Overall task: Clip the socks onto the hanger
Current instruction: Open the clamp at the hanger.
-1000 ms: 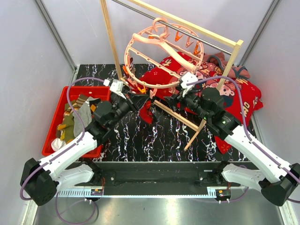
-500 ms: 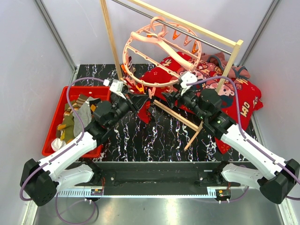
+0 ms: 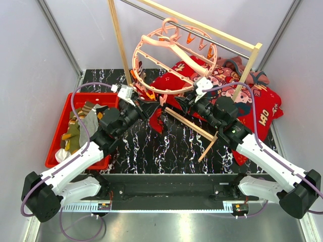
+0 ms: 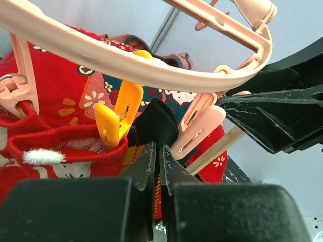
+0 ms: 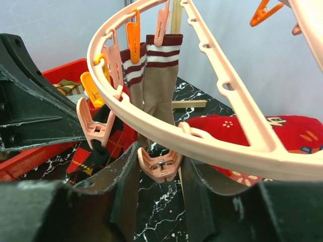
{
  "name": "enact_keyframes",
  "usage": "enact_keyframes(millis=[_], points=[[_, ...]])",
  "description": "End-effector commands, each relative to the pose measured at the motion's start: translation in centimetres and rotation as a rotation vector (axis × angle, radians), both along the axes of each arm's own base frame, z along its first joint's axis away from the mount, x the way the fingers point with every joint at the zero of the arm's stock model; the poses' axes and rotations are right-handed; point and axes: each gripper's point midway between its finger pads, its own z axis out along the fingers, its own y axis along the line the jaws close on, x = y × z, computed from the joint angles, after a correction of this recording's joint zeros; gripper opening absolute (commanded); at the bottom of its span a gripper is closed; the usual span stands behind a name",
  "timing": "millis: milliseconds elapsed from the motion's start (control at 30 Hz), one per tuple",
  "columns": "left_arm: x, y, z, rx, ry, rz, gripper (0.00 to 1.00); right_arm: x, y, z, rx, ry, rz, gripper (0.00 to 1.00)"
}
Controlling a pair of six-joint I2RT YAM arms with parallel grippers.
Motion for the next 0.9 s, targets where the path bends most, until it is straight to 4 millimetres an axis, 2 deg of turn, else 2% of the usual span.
enact_keyframes(millis=[0,300,467,533,733,767,800,867], points=[[-0.2,0.4,4.0,-0.032,-0.099,0.001,0.02,-1.0,-0.1,2.6,0.057,-0.038,0.038,0.36],[1.0,1.2,3.7,0.033,-0.103,0.043,0.03,-1.9,0.5,3.2,0.127,0.074,0.076,0.13],[1.2,1.8,3.7,0.066,-0.114,0.065,0.09,-1.5,0.4,3.3,0.222,0.187,0.038,0.01],[1.2,2.0,3.8,0.078,-0.119,0.071,0.11,-1.4,0.6,3.1,0.270,0.246,0.032,0.00],[0.6,3.2,4.3,0.113,-0.140,0.099,0.40,-0.8,1.2,2.1,0.314,0.346,0.011,0.00],[0.3,3.7,4.8,0.113,-0.150,0.114,0.45,-0.7,1.2,2.0,0.316,0.352,0.004,0.00],[0.2,4.0,4.4,0.132,-0.138,0.123,0.52,-0.7,1.2,2.0,0.322,0.358,0.003,0.00],[-0.1,5.2,5.1,0.146,-0.154,0.169,0.61,-0.6,1.1,1.9,0.325,0.361,-0.006,0.00]])
